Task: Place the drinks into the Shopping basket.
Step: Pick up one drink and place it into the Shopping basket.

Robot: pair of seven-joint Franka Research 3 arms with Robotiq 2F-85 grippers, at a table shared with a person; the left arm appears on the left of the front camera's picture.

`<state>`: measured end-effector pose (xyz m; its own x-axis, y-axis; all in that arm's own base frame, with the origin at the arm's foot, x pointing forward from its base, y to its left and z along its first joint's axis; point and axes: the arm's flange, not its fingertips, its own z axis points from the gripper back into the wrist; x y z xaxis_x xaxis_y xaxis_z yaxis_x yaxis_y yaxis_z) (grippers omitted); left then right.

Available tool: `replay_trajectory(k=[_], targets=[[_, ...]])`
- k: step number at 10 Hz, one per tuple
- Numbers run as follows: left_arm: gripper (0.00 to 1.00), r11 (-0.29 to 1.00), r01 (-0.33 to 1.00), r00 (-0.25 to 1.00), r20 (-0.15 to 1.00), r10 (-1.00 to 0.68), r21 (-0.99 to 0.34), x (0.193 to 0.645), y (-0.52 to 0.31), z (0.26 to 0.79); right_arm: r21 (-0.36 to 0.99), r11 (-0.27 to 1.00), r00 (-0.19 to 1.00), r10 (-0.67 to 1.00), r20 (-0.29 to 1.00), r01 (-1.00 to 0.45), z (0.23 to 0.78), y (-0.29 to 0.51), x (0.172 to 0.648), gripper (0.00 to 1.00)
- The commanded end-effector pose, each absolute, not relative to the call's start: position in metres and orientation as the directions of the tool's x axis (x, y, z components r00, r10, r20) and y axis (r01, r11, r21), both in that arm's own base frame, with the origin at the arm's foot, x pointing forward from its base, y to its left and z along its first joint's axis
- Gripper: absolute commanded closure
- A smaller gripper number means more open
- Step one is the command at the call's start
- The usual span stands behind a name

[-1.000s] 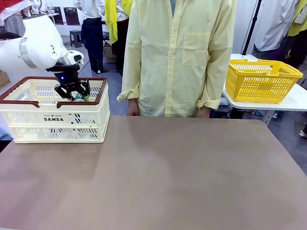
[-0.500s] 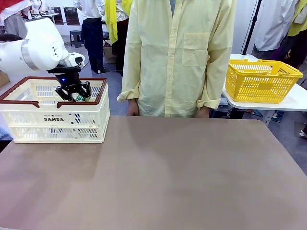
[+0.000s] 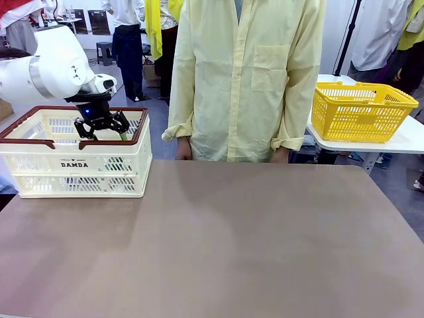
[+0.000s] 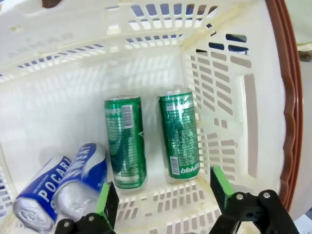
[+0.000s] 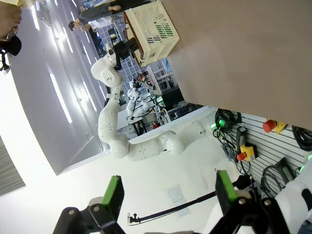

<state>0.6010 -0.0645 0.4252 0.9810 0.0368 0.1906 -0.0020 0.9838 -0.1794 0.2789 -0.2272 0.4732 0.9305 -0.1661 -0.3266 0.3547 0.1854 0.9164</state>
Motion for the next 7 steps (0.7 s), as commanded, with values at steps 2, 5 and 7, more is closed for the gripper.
replay_trajectory(k=[2, 5, 7], targets=[[0.00, 0.978, -0.013, 0.979, 0.196, 0.055, -0.207, 0.600, -0.061, 0.426, 0.918, 0.188, 0.932, -0.172, -0.318, 0.348, 0.474, -0.226, 0.279, 0.00], [0.00, 0.972, -0.021, 0.975, 0.212, 0.072, -0.232, 0.598, -0.054, 0.434, 0.918, 0.188, 0.932, -0.172, -0.318, 0.348, 0.474, -0.226, 0.279, 0.00], [0.00, 0.966, -0.032, 0.968, 0.235, 0.094, -0.256, 0.594, -0.041, 0.456, 0.918, 0.188, 0.932, -0.172, -0.318, 0.348, 0.474, -0.226, 0.279, 0.00]])
